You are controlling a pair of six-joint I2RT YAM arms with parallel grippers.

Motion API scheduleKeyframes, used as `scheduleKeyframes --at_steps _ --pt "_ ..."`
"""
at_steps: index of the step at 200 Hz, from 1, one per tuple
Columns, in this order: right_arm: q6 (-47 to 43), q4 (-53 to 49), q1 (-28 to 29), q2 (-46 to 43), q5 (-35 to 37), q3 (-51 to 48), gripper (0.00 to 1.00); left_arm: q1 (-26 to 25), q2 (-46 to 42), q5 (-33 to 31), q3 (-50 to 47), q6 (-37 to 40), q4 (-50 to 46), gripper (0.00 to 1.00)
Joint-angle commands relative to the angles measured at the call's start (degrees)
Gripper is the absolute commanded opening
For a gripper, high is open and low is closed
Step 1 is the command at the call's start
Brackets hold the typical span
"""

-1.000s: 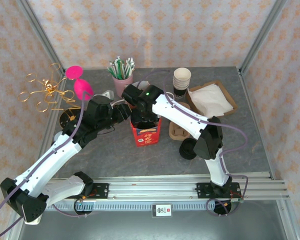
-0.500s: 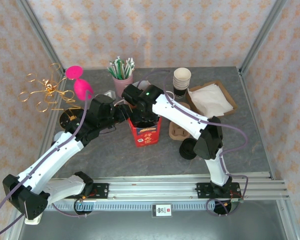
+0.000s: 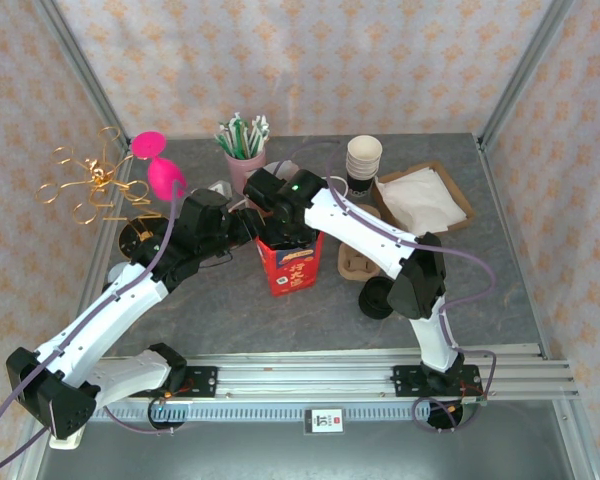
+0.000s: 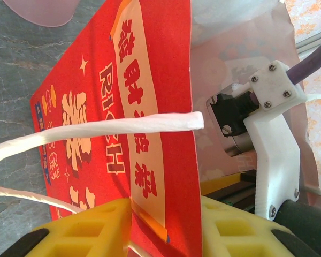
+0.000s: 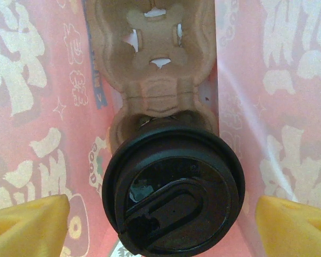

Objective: Pack the takeout coffee

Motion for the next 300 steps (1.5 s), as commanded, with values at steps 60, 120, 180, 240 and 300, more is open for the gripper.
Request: scheduleKeyframes --at_steps 60,120,180,240,300 --pt "0.5 -1.2 -0.2 -1.0 0.5 2.0 0.92 0.4 0.4 -0.1 0.5 1.2 0.5 0.33" --pt "0.7 -1.2 -0.3 -1.6 0.6 2.3 0.93 0.5 0.7 -0.2 0.3 1.2 0.4 0.3" --pt "0.6 -1.2 -0.2 -1.7 0.7 2.6 0.87 0.4 0.6 -0.9 0.2 1.3 0.0 0.29" --pt "0.9 -1.2 -0.3 -2.1 0.8 2.7 0.81 0.4 0.5 -2.5 0.0 1.3 -0.5 0.29" --pt "0.7 -1.2 -0.5 -2.4 0.5 2.1 0.79 1.2 0.2 -3.4 3.5 2.2 -1.4 0.43"
